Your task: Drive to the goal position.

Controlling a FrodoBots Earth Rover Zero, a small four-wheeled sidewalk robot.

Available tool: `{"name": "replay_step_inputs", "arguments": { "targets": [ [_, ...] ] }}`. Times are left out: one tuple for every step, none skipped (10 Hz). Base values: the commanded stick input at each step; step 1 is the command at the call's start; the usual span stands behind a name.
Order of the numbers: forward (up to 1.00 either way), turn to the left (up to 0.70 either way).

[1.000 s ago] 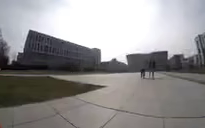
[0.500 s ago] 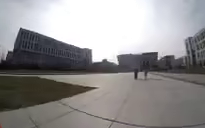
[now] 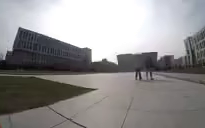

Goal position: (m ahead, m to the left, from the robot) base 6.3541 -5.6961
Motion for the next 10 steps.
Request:
{"name": "replay_step_inputs", "arguments": {
  "targets": [
    [0.7,-0.35],
    [0.7,-0.35],
    [0.7,-0.35],
    [0.7,-0.35],
    [0.7,-0.31],
    [0.7,-0.11],
    [0.7,0.0],
    [0.7,0.0],
    [0.7,0.0],
    [0.7,0.0]
  ]
}}
